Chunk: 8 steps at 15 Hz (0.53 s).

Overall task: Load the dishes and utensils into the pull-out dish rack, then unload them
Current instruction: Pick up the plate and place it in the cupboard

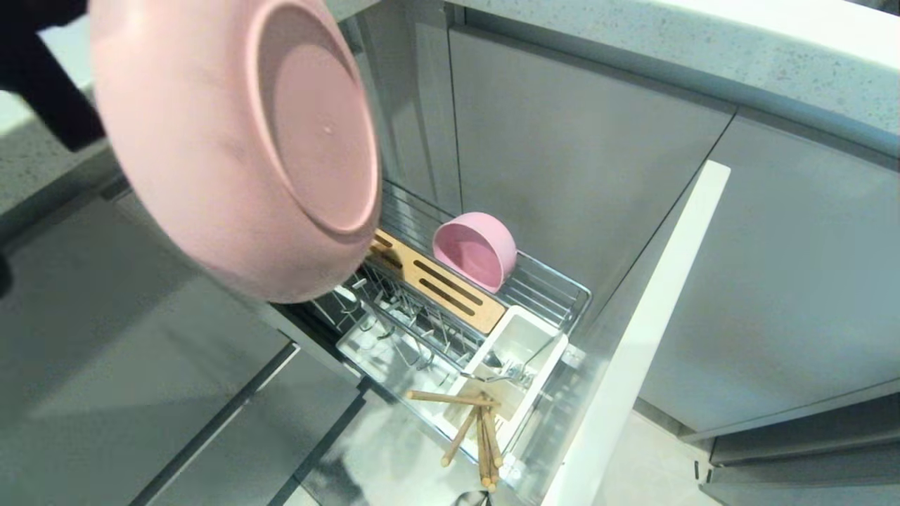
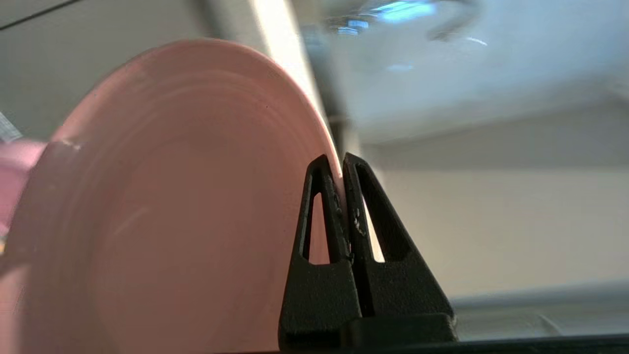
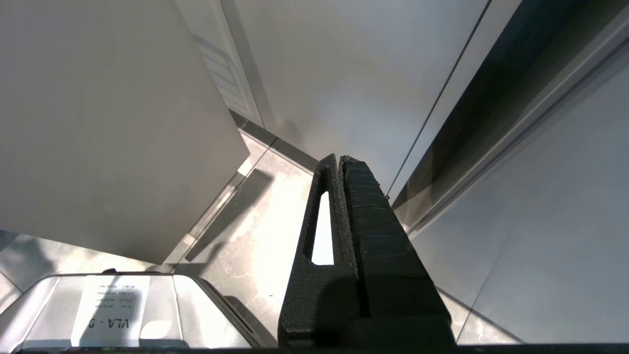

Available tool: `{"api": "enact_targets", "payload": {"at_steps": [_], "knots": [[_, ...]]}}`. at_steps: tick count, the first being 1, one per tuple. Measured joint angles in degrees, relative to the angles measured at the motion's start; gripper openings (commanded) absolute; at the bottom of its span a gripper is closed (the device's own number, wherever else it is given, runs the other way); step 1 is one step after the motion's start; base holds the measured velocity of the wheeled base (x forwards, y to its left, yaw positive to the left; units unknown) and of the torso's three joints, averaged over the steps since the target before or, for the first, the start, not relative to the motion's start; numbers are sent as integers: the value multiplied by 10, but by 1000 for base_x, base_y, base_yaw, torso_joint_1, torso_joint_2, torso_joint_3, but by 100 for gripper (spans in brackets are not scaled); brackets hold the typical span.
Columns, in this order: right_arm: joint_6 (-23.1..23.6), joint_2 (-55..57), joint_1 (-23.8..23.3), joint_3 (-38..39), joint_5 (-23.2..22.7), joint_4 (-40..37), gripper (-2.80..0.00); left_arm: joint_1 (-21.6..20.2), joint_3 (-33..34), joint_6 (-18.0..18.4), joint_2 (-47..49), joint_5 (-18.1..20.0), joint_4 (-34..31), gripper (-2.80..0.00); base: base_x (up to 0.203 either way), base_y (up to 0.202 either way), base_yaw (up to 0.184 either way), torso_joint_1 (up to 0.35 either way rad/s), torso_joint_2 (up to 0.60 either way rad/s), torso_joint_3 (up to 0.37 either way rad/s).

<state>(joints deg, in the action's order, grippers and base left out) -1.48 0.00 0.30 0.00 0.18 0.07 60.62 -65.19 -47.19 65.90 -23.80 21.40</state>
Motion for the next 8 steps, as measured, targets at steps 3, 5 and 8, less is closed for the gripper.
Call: {"api": "enact_targets", "payload": {"at_steps": [3, 5, 8], "knots": [[0, 0, 0, 0, 0, 0, -280, 31, -24, -1, 67, -103, 4, -280, 0, 0, 0, 0, 0, 0], [0, 0, 0, 0, 0, 0, -280, 36, -35, -1, 108, -156, 12, -280, 0, 0, 0, 0, 0, 0], [0, 0, 0, 0, 0, 0, -280, 37, -55, 0, 165, -239, 43, -280, 0, 0, 0, 0, 0, 0]]}}
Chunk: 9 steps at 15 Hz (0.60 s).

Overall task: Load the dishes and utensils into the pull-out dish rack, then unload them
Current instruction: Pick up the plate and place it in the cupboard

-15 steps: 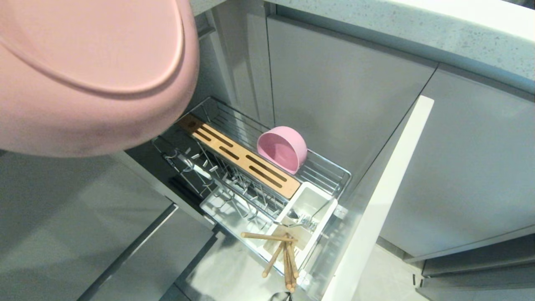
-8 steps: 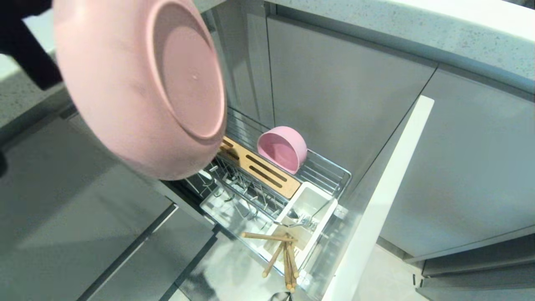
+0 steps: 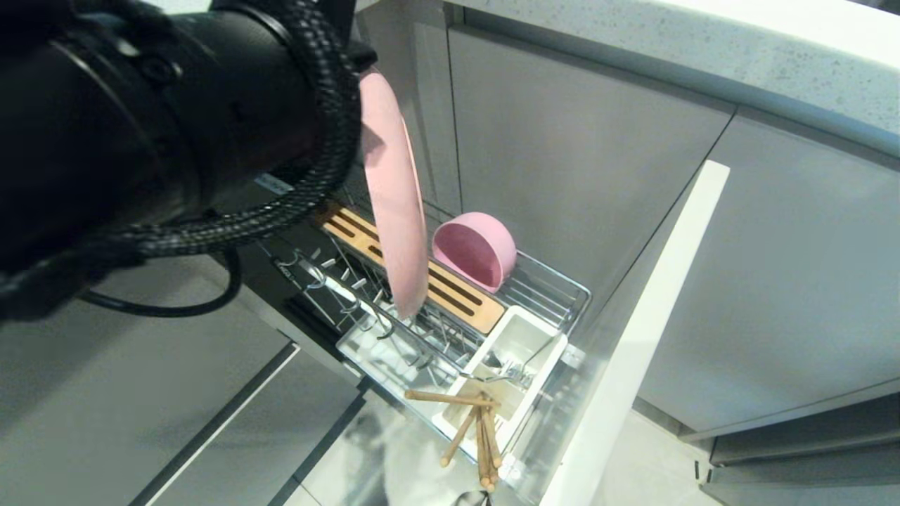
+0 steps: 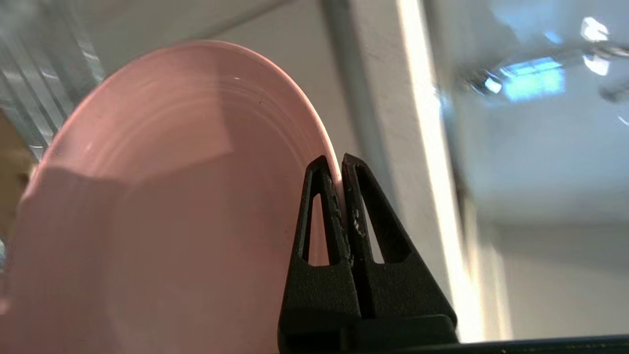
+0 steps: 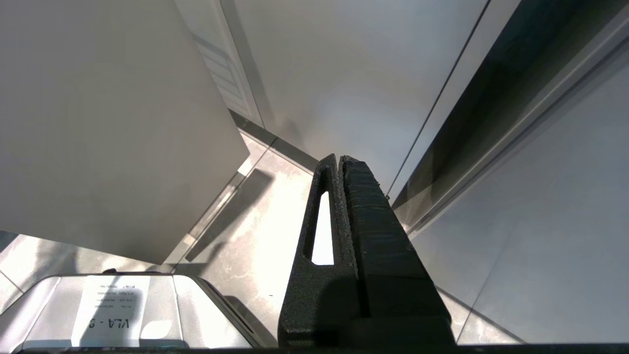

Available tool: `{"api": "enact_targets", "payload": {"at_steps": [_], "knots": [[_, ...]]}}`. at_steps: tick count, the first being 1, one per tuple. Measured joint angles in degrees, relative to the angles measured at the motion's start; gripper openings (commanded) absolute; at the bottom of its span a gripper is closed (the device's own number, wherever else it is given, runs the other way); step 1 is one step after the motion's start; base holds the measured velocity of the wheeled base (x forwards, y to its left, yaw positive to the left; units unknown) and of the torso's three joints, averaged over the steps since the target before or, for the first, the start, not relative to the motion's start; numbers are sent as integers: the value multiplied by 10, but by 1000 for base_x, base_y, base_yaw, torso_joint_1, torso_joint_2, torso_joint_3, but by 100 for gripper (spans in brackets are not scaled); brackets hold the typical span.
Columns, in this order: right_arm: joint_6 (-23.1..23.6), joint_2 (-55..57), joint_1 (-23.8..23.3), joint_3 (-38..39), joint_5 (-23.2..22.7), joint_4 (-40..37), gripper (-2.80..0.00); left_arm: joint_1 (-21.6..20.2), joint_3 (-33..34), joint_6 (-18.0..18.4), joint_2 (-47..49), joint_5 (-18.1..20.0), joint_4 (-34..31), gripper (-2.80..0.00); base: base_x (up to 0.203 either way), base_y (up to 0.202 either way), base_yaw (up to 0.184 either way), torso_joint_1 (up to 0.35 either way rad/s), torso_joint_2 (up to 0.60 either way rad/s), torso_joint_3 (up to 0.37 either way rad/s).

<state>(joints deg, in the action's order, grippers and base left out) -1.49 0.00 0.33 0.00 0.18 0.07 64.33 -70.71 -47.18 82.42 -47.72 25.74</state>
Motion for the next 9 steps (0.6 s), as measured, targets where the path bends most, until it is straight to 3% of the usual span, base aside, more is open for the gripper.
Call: {"api": "enact_targets", "payload": {"at_steps": [7, 9], "knots": [[0, 0, 0, 0, 0, 0, -280, 8, -27, -1, 77, -143, 11, -280, 0, 0, 0, 0, 0, 0], [0, 0, 0, 0, 0, 0, -280, 8, -28, -1, 85, -154, 38, -280, 0, 0, 0, 0, 0, 0]]}}
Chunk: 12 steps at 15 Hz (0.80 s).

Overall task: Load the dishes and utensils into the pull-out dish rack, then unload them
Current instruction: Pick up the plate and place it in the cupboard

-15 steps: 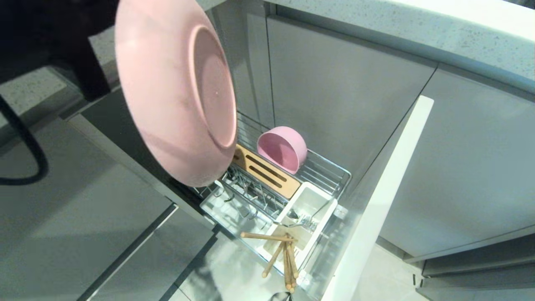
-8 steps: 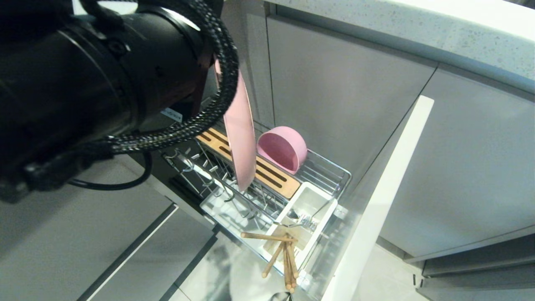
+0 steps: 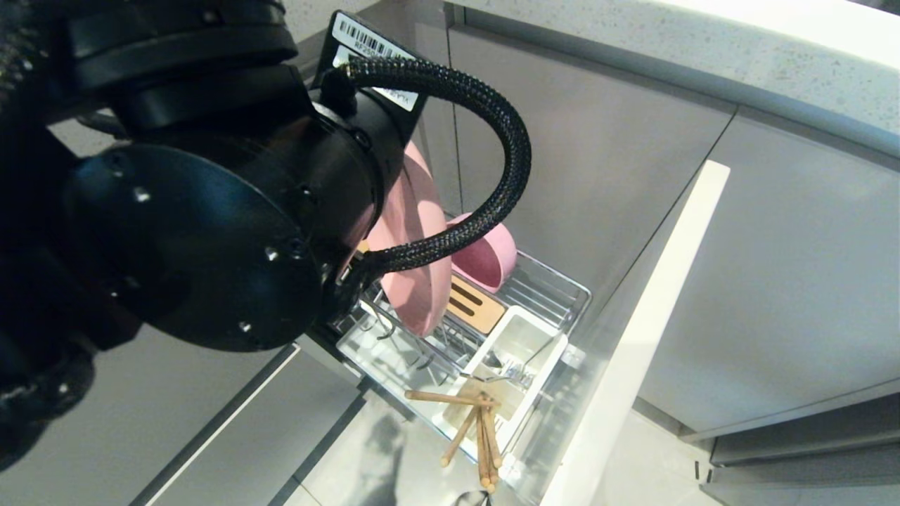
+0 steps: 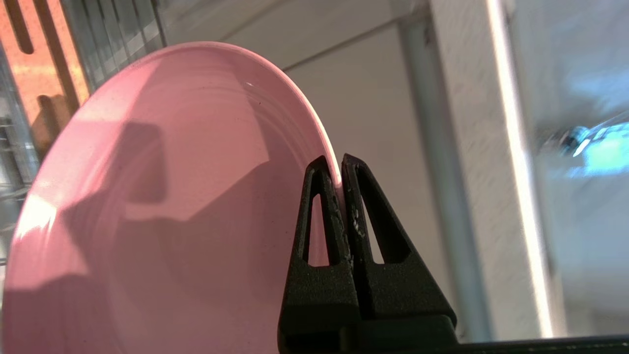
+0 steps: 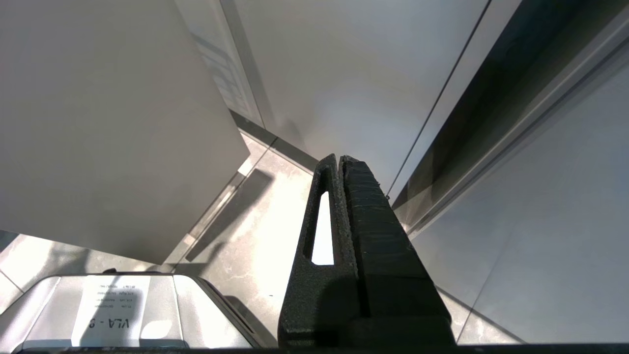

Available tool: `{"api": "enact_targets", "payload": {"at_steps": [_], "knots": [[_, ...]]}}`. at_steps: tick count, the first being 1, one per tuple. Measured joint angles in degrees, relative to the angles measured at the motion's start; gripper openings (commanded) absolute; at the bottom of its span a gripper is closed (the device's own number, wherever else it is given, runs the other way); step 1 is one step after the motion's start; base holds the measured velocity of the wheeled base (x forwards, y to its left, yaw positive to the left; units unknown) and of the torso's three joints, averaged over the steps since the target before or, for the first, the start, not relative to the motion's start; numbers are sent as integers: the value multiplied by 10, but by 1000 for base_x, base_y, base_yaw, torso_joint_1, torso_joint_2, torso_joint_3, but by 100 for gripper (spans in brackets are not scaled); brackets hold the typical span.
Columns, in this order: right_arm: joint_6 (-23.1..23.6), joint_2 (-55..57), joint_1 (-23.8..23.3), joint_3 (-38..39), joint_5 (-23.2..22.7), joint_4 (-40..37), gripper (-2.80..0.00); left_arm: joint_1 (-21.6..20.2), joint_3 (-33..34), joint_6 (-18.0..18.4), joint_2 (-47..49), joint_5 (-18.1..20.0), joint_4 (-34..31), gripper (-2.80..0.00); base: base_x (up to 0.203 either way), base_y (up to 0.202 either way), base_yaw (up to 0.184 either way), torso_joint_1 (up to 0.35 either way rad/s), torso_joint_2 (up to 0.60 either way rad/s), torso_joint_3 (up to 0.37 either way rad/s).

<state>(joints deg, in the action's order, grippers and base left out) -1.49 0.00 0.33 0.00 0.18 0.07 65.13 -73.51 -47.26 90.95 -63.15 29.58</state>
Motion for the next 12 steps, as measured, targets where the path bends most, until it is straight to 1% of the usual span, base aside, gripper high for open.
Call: {"api": "enact_targets", "payload": {"at_steps": [4, 9, 12], "knots": [[0, 0, 0, 0, 0, 0, -280, -3, 35, 0, 5, -20, 85, -280, 0, 0, 0, 0, 0, 0], [0, 0, 0, 0, 0, 0, -280, -15, 98, 6, 11, -23, 194, -280, 0, 0, 0, 0, 0, 0], [0, 0, 0, 0, 0, 0, -280, -19, 125, 7, 13, -24, 233, -280, 0, 0, 0, 0, 0, 0]]}}
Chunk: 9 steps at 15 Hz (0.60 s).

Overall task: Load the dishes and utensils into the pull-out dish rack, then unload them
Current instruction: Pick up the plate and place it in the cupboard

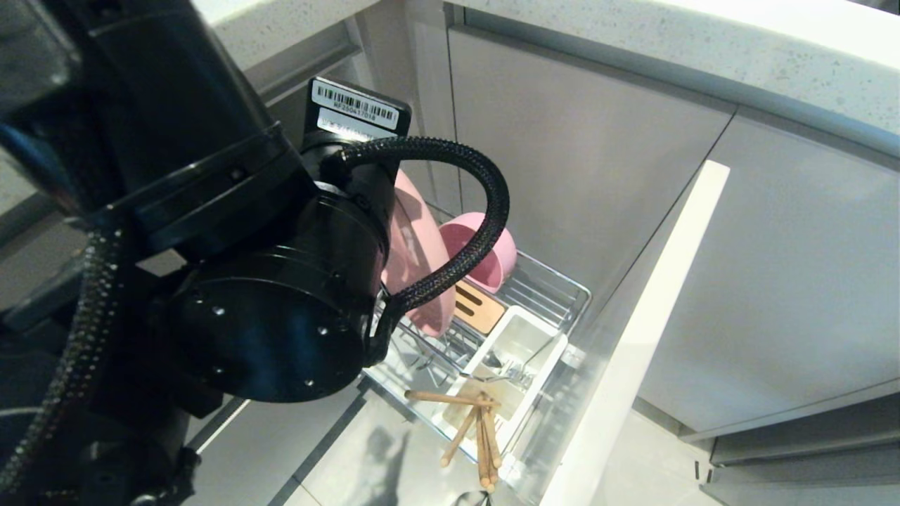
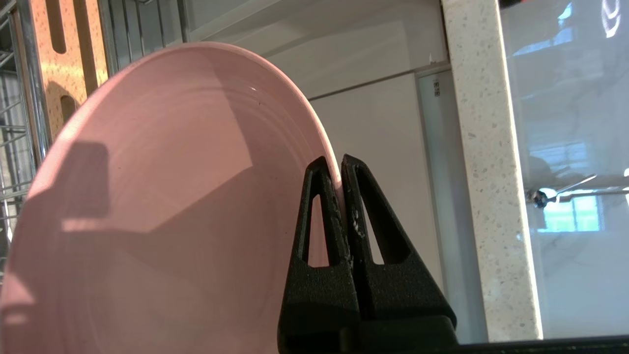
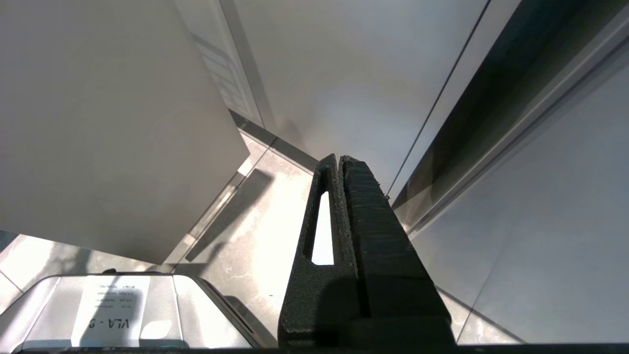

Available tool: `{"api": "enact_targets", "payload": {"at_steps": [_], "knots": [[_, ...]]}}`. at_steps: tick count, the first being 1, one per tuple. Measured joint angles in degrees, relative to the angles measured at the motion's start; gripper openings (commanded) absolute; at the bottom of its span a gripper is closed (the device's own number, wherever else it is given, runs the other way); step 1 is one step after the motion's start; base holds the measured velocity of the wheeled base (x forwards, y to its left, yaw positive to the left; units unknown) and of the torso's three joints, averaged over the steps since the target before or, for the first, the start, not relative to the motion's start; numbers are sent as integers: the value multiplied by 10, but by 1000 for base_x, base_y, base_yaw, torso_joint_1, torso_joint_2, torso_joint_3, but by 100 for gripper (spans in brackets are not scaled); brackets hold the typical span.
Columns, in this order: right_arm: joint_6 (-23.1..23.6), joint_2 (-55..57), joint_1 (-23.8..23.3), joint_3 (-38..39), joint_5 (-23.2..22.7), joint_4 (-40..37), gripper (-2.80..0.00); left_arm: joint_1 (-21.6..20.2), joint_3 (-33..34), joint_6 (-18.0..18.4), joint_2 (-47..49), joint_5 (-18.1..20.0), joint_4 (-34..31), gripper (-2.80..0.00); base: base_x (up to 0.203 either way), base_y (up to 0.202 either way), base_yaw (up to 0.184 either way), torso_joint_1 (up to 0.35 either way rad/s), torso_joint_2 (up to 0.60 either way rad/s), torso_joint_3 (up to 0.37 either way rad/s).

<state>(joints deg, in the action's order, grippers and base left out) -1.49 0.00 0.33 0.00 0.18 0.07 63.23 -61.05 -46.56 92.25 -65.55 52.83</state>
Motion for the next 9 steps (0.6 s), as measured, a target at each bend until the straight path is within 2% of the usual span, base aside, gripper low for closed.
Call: {"api": "enact_targets", "payload": {"at_steps": [4, 9], "knots": [[0, 0, 0, 0, 0, 0, -280, -13, 22, 1, 1, 1, 49, -280, 0, 0, 0, 0, 0, 0], [0, 0, 0, 0, 0, 0, -280, -19, 35, 10, 1, -2, 80, -280, 0, 0, 0, 0, 0, 0]]}}
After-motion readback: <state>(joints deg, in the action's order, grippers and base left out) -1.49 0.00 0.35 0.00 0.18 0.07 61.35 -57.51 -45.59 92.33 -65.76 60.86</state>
